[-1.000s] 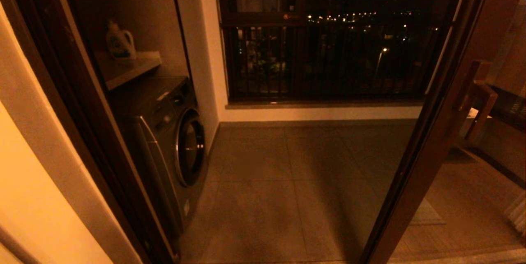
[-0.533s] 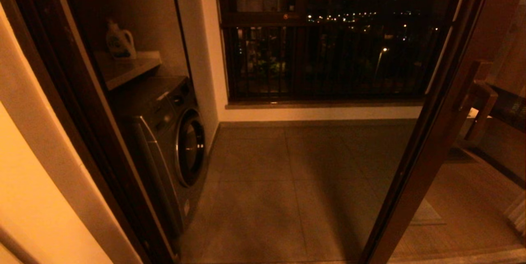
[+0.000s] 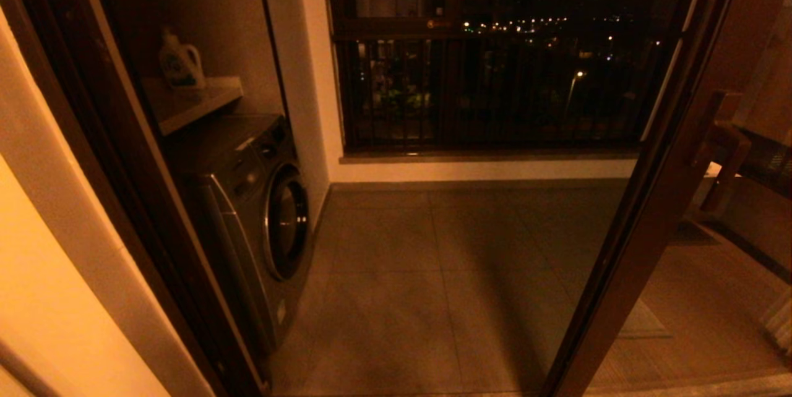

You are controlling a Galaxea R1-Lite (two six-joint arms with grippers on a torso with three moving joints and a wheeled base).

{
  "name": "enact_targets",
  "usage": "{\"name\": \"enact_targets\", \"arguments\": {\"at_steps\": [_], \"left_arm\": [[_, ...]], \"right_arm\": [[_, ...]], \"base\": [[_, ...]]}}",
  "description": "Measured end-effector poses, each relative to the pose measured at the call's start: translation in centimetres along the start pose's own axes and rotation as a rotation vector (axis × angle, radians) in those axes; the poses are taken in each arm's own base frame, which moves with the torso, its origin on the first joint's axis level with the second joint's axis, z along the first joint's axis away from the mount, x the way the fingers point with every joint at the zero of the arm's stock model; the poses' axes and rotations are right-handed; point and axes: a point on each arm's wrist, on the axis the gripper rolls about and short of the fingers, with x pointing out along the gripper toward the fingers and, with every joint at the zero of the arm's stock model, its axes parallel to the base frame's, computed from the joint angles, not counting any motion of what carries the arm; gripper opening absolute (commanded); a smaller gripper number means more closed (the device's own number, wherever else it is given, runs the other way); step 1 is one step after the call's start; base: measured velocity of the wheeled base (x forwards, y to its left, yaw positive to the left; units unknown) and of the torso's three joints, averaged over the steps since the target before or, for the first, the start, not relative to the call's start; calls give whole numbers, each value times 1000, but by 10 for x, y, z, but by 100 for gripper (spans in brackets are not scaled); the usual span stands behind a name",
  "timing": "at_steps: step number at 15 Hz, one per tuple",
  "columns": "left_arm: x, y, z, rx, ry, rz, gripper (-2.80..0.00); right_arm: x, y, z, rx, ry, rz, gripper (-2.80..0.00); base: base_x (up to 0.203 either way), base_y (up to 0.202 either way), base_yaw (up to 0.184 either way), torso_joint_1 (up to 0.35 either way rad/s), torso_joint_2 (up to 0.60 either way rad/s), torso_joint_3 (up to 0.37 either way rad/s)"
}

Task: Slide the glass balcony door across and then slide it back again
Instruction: Close the slid door

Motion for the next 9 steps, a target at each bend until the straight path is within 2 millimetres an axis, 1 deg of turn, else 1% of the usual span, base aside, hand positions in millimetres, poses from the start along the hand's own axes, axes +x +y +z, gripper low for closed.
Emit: {"name": "enact_targets", "arguments": {"at_steps": [2,5,9], "left_arm": [[0,0,0,0,0,0,-280],[0,0,0,0,0,0,-280],[0,0,0,0,0,1,-280]], "right_arm": [[16,-3,8,1,-9,73,-280],[37,-3,18,-9,-84,199,-280],[72,-1,28,-33,-90,232,-280]], "base": [[0,0,0,0,0,0],[0,0,0,0,0,0],[0,0,0,0,0,0]]}}
